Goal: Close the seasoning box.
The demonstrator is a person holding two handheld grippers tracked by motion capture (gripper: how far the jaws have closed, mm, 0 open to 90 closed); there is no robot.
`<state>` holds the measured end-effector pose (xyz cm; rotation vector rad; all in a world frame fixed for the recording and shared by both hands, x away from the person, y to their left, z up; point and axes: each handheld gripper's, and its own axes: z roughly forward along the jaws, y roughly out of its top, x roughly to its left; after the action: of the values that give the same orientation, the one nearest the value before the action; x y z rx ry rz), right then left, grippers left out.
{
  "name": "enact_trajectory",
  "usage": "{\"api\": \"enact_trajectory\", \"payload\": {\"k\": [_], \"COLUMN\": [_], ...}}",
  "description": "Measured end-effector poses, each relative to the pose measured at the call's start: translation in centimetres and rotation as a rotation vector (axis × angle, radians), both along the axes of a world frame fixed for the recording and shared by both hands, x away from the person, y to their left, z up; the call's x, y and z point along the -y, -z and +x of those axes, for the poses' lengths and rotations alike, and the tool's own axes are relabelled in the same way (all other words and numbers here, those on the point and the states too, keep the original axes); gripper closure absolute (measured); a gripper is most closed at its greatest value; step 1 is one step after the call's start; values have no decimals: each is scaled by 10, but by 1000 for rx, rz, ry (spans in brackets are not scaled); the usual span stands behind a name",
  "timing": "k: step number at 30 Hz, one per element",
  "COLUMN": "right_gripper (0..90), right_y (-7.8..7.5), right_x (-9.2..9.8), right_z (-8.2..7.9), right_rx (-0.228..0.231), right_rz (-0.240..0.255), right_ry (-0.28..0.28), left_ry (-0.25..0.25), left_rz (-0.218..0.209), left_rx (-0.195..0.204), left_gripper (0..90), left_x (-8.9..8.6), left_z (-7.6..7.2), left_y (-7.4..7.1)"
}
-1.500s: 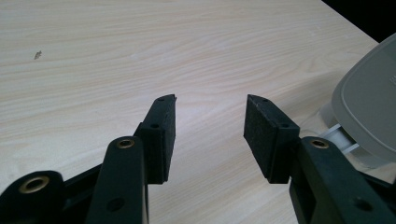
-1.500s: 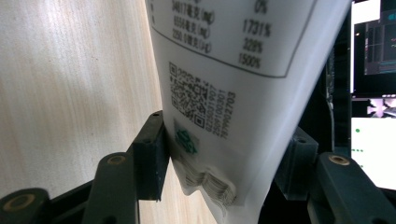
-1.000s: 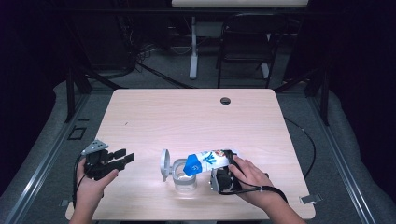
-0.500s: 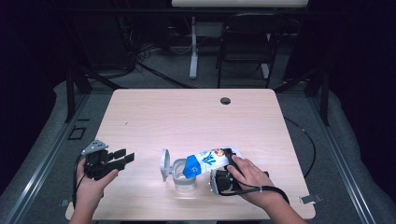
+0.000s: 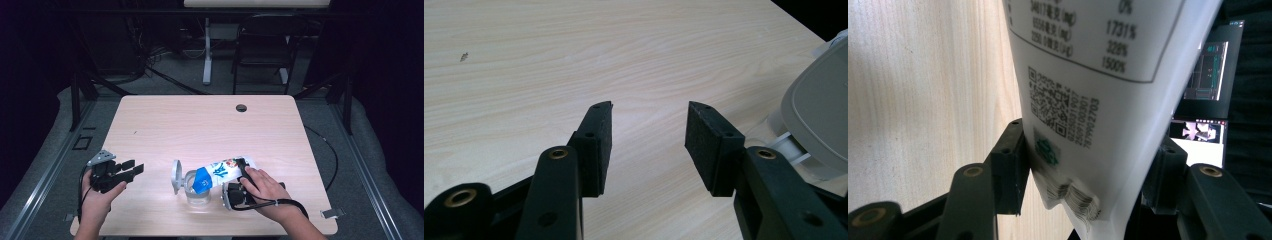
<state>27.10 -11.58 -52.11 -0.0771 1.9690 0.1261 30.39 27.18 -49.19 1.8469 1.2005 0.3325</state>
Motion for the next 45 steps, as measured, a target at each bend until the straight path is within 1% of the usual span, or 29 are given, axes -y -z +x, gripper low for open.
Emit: {"api": "enact_trajectory", "payload": {"k": [1, 2, 3, 5, 6, 9, 12, 13, 14, 15, 16, 21, 23, 24, 29, 30, 32, 33, 45], "right_gripper": [454, 454, 454, 454, 454, 454, 454, 454, 454, 454, 454, 454, 454, 454, 455, 455, 455, 455, 455], "right_y": [1, 0, 1, 0, -1, 0, -2, -2, -1, -2, -1, -1, -2, -2, -2, -5, -4, -3, -4], "right_x": [0, -1, -1, -1, -2, -2, -3, -3, -3, -4, -4, -4, -5, -5, -5, -7, -6, -6, -7], "right_z": [0, 0, 0, 0, -1, -1, -2, -2, -2, -3, -2, -2, -3, -4, -5, -7, -7, -6, -5], "right_rx": [0, 5, 4, 5, 6, 7, 16, 16, 14, 21, 23, 26, 30, 32, 34, 42, 36, 38, 48], "right_rz": [10, -4, 7, 4, -9, 2, -18, -18, -7, -24, -16, -22, -33, -27, -34, -68, -55, -45, -65], "right_ry": [-5, -2, -7, -9, -6, -19, -22, -22, -29, -26, -41, -48, -50, -57, -59, -42, -42, -53, -68], "left_ry": [0, 0, 1, 0, 0, -1, -2, -2, -2, -2, -4, -7, -7, -6, -4, -6, -6, -6, -7], "left_rz": [0, 0, 0, -2, -1, -1, -1, -1, 0, 0, 0, -2, -2, 0, 1, 1, -4, -4, -6], "left_rx": [0, 0, -1, 0, 1, 0, -1, -1, -2, -3, -2, -4, -4, -3, -4, -3, -4, -4, -4], "left_gripper": [539, 539, 539, 539, 539, 540, 540, 539, 539, 539, 540, 539, 539, 540, 539, 540, 540, 539, 539], "left_x": [0, 0, 0, 0, 0, -1, -1, -1, -1, -1, -1, -1, -1, -1, -1, -1, -1, -1, -2], "left_z": [0, 0, 0, 0, 1, 1, 1, 1, 1, 1, 1, 1, 1, 1, 1, 1, 1, 1, 1], "left_y": [0, 0, 0, 1, 1, 1, 1, 1, 1, 1, 2, 2, 2, 2, 2, 2, 2, 2, 2]}}
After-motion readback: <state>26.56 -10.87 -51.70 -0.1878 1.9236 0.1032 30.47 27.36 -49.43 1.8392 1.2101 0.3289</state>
